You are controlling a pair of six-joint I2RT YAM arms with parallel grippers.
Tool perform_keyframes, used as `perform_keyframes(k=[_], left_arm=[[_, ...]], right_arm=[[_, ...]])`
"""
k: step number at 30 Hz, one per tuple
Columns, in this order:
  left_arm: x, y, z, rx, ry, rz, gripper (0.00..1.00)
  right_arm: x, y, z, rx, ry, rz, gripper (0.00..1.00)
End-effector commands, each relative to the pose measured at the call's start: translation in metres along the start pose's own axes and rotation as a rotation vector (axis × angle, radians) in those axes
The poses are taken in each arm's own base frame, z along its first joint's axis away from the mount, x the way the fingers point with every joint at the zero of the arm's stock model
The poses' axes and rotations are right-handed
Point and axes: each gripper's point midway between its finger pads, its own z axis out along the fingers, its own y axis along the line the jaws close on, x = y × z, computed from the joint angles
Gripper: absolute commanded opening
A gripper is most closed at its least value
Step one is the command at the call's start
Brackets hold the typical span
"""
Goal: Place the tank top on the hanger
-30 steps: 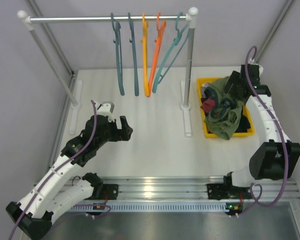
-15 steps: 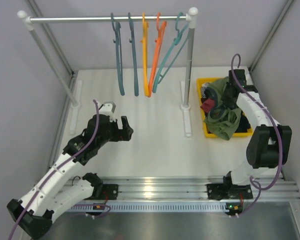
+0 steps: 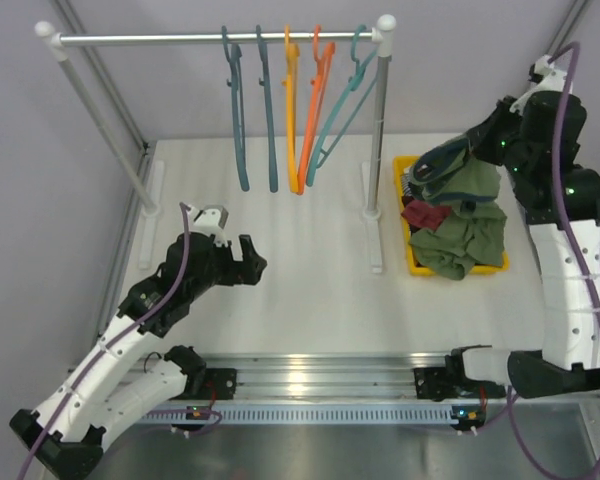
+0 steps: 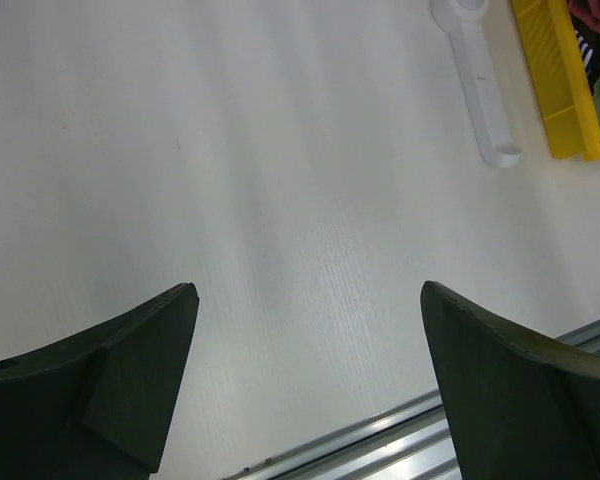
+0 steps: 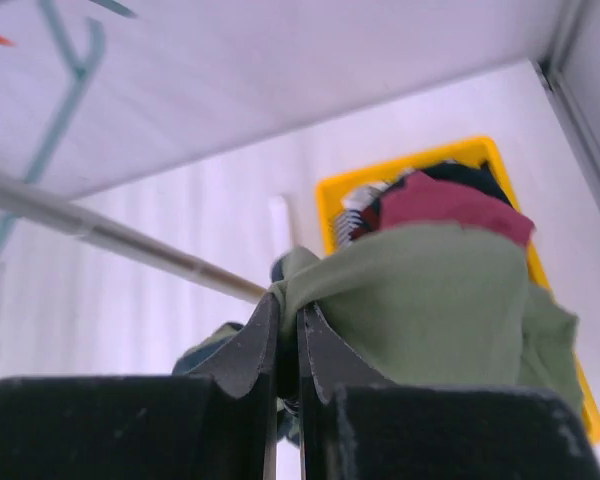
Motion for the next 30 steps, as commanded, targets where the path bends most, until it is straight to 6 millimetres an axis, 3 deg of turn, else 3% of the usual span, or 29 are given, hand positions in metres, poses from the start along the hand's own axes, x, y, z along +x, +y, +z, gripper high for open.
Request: perform_keyframes(k=[1, 9, 14, 15, 17, 18, 19, 20, 21, 22, 23, 24, 25, 27, 28, 30], left_arm=[[-0.016, -0.011, -0.013, 0.054, -0.049, 0.014, 0.98], [-0.029, -0.022, -0.034, 0.119, -0.107, 0.022, 0.98], [-0.038, -0.029, -0.046, 0.159, -0.141, 0.019, 0.98], [-0.039, -0.03, -0.047, 0.162, -0.148, 0.017, 0.98], [-0.041, -0.032, -0.047, 0.172, -0.152, 0.006, 0.98], [-0.041, -0.032, -0.047, 0.174, -0.152, 0.003, 0.98], [-0.041, -0.033, -0.046, 0.174, -0.151, -0.002, 0.98], [-0.042, -0.034, -0.045, 0.178, -0.156, -0.011, 0.98], [-0.039, -0.033, -0.042, 0.179, -0.15, -0.015, 0.98], [-0.035, -0.037, -0.042, 0.204, -0.134, -0.016, 0.98], [-0.034, -0.039, -0.041, 0.211, -0.132, -0.025, 0.98], [-0.029, -0.037, -0.038, 0.208, -0.123, -0.029, 0.98], [-0.027, -0.037, -0.035, 0.209, -0.119, -0.033, 0.98], [-0.019, -0.034, -0.028, 0.2, -0.105, -0.05, 0.98], [-0.016, -0.032, -0.024, 0.192, -0.098, -0.058, 0.98], [-0.006, -0.032, -0.012, 0.192, -0.066, -0.09, 0.98]], right_arm=[[-0.031, 0.038, -0.052, -0.163, -0.052, -0.011, 0.0], [-0.08, 0.103, -0.131, -0.482, -0.144, 0.052, 0.0], [-0.077, 0.145, -0.161, -0.68, -0.117, 0.094, 0.0], [-0.072, 0.159, -0.17, -0.737, -0.106, 0.096, 0.0], [-0.058, 0.167, -0.164, -0.737, -0.075, 0.097, 0.0], [-0.056, 0.174, -0.176, -0.784, -0.084, 0.095, 0.0], [-0.033, 0.178, -0.162, -0.774, -0.027, 0.088, 0.0], [-0.021, 0.181, -0.16, -0.786, -0.002, 0.106, 0.0], [-0.02, 0.187, -0.176, -0.85, -0.028, 0.121, 0.0], [0.017, 0.188, -0.155, -0.825, 0.054, 0.108, 0.0], [0.032, 0.191, -0.152, -0.835, 0.08, 0.109, 0.0], [0.045, 0.192, -0.16, -0.867, 0.103, 0.123, 0.0], [0.079, 0.196, -0.145, -0.872, 0.161, 0.119, 0.0], [0.106, 0.202, -0.153, -0.931, 0.212, 0.146, 0.0], [0.14, 0.202, -0.145, -0.941, 0.289, 0.137, 0.0], [0.149, 0.209, -0.153, -1.012, 0.301, 0.173, 0.0]])
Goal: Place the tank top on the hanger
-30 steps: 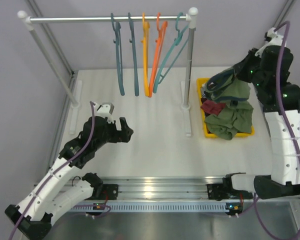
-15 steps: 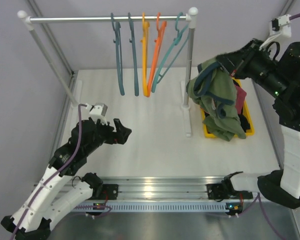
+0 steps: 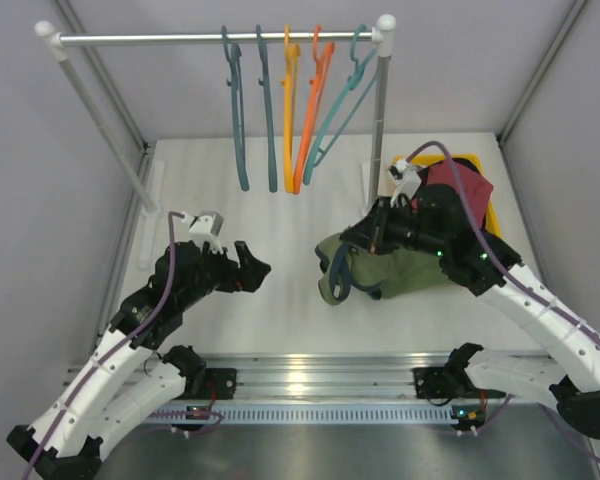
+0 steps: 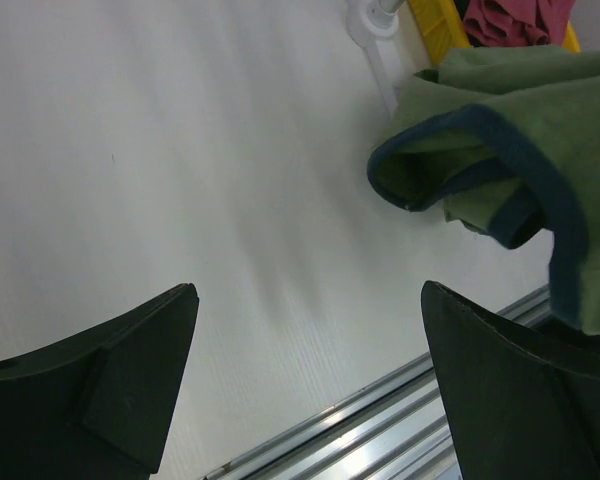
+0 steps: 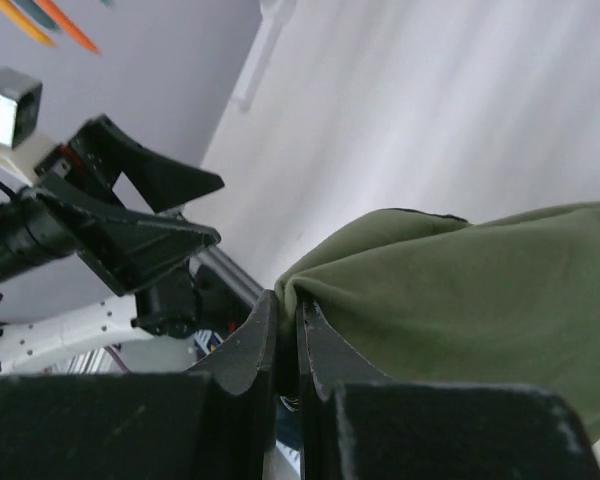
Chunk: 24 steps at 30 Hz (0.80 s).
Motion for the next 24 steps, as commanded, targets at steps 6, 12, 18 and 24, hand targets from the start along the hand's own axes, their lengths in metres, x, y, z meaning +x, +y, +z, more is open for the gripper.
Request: perform_keyframes(k=[6, 12, 18, 24], left_arm=[[0.044, -0.011, 0.053, 0.115, 0.081, -0.191, 0.94], [0.056, -0.021, 0.077, 0.2, 0.084, -0.251, 0.93], [0.046, -0.035, 0.101, 0.265, 0.048, -0.273, 0.92], [0.058, -0.048, 0.125, 0.309, 0.099, -0.285, 0.82]], right_arm=[[-0.003, 0.042, -0.007, -0.244, -0.097, 0.034, 0.0], [-0.005, 0.046, -0.011, -0.246, -0.082, 0.018, 0.0], [-0.003, 0.047, -0.012, -0.248, -0.069, 0.022, 0.0], [-0.004, 0.048, -0.015, -0.244, -0.067, 0.018, 0.0]])
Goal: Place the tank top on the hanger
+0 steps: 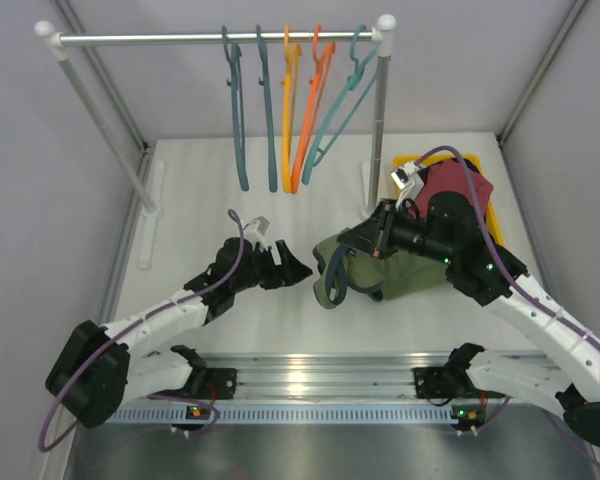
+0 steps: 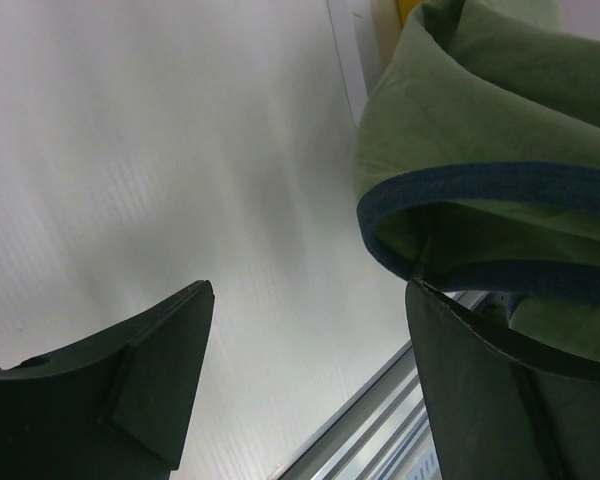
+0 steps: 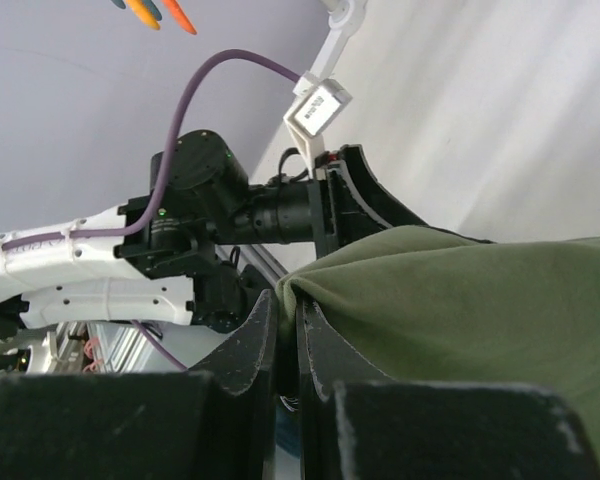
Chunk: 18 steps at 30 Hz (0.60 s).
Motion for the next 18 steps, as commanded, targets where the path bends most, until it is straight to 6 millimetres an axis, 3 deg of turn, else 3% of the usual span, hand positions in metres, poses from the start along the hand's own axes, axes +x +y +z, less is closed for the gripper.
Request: perform_keyframes(k=[1, 11, 18], left_arm=[[-0.018, -0.04, 0.013, 0.155, -0.061, 0.022, 0.82], [-0.019, -0.053, 0.038, 0.181, -0.066, 0.019, 0.81], [-0.011, -0.06, 0.062, 0.194, -0.047, 0.009, 0.62]], right_arm=[[-0.025, 0.035, -0.012, -0.095, -0.071, -0.032, 0.0], [-0.023, 0.031, -0.013, -0.08, -0.068, -0.031, 0.0], [-0.024, 0.034, -0.015, -0.083, -0.069, -0.032, 0.0]])
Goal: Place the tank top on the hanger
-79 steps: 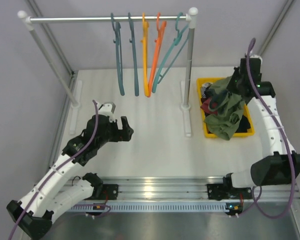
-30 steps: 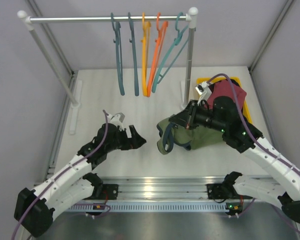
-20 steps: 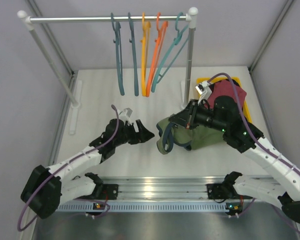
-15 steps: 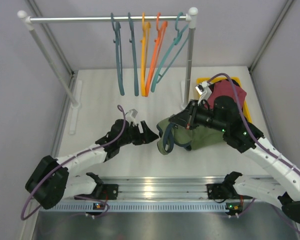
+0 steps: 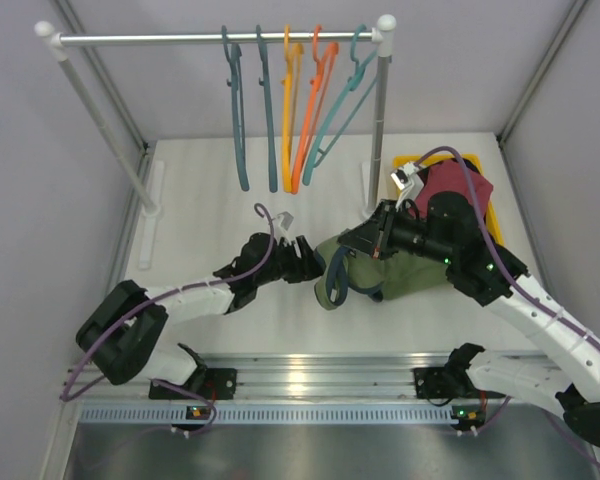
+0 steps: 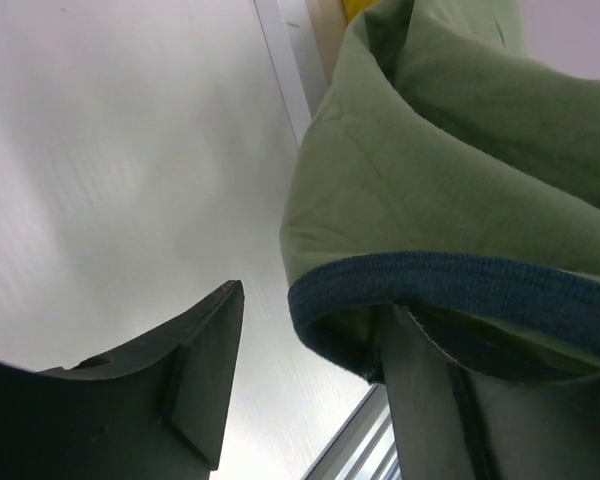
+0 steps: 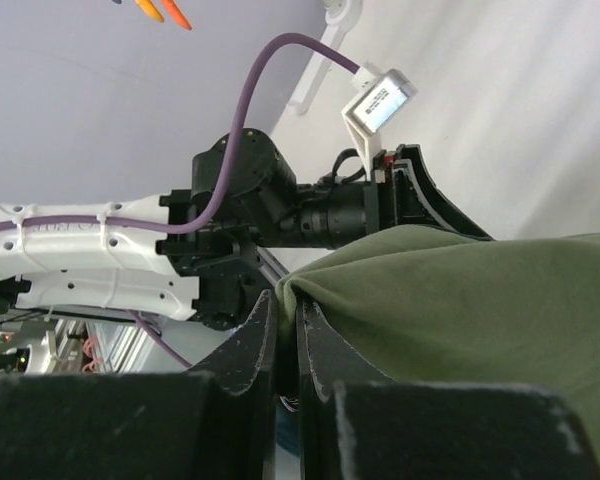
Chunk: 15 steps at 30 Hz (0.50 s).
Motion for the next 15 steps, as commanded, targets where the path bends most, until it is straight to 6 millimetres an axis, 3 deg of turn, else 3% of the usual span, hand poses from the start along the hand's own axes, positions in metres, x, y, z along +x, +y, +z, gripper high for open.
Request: perform_keyframes(k=[1, 2, 5, 7, 9, 15], left_arm=[[-0.021, -0.034, 0.014, 0.105, -0.073, 0.028, 0.6], [-0.022, -0.037, 0.017, 0.105, -0.077, 0.031, 0.58], [-0.017, -0.038, 0.021, 0.093, -0.077, 0.037, 0.27], [-0.018, -0.039, 0.015, 0.075, -0.087, 0.039, 0.0], [-0.026, -0.032, 0.005, 0.023, -0.127, 0.052, 0.0], [-0.069, -0.039, -0.078, -0.16, -0.276, 0.135, 0.0]], right_arm=[[-0.026, 0.036, -0.016, -0.091, -0.079, -0.035, 0.0], [-0.026, 0.036, -0.016, -0.089, -0.077, -0.036, 0.0], [-0.028, 0.036, -0.02, -0.084, -0.085, -0.039, 0.0], [-0.029, 0.037, -0.022, -0.076, -0.089, -0.046, 0.0], [-0.032, 0.037, -0.027, -0.065, -0.093, -0.054, 0.0], [-0.046, 0.037, -0.036, -0.007, -0.119, -0.11, 0.0]])
